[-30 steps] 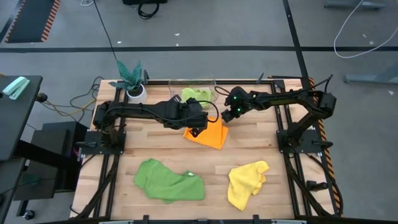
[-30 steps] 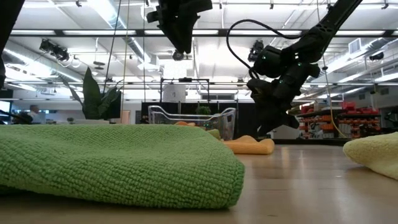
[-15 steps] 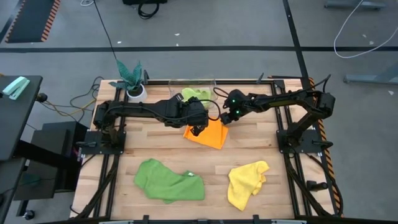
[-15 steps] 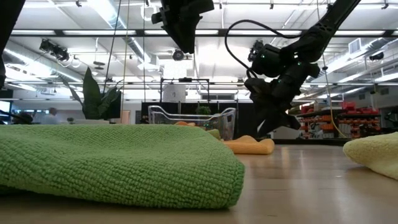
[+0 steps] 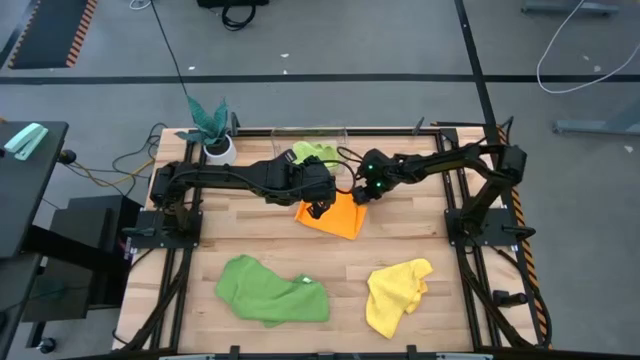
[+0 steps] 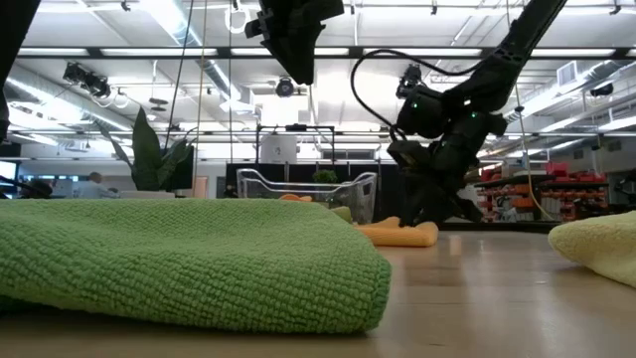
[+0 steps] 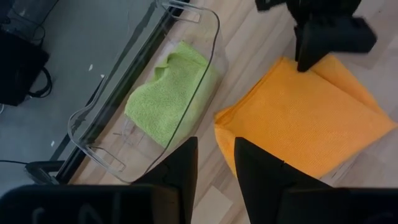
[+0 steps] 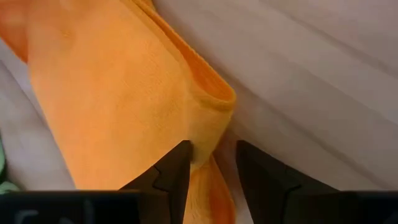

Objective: Fold microfiber towels
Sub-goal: Fold the orange microfiber cloth

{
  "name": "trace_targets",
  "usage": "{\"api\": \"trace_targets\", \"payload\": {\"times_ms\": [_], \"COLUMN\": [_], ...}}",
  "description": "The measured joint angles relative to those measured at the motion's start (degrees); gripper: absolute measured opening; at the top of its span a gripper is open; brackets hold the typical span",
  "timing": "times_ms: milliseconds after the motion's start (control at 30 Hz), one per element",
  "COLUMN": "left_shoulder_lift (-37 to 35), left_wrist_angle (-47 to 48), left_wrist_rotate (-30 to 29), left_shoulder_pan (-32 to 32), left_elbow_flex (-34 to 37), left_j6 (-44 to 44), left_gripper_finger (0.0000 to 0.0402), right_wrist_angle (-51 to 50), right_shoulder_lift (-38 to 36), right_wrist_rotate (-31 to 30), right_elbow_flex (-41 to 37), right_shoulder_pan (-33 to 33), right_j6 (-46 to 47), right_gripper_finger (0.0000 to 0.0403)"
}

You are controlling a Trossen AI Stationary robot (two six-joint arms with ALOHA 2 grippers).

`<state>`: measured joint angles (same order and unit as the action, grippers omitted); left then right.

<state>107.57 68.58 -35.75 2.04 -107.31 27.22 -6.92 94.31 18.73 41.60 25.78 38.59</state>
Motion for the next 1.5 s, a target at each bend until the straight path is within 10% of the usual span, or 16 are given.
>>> {"api": "trace_targets", "payload": {"times_ms": [600, 1000, 1500], "left_shoulder_lift": [0.0, 0.0, 0.0], "left_wrist_angle": [-0.8, -0.9, -0.8], "left_wrist_rotate": [1.3, 2.1, 2.0], "left_shoulder_pan": [-0.6, -0.6, -0.6], "left_elbow_flex": [0.0, 0.0, 0.0], "left_j6": [0.2, 0.2, 0.2], "left_gripper_finger": [0.0108, 0.0101, 0.0094], "right_wrist_angle": [6.1, 5.3, 4.5], "right_shoulder_lift": [1.8, 1.8, -0.5], "right_wrist_rotate": [-1.7, -3.0, -7.3], "right_elbow_flex": [0.0, 0.0, 0.0], "right_shoulder_pan": [-0.2, -3.4, -6.2], "right_j6": [1.4, 3.3, 3.8], "right_gripper_finger": [0.0131, 0.0012, 0.0004]}}
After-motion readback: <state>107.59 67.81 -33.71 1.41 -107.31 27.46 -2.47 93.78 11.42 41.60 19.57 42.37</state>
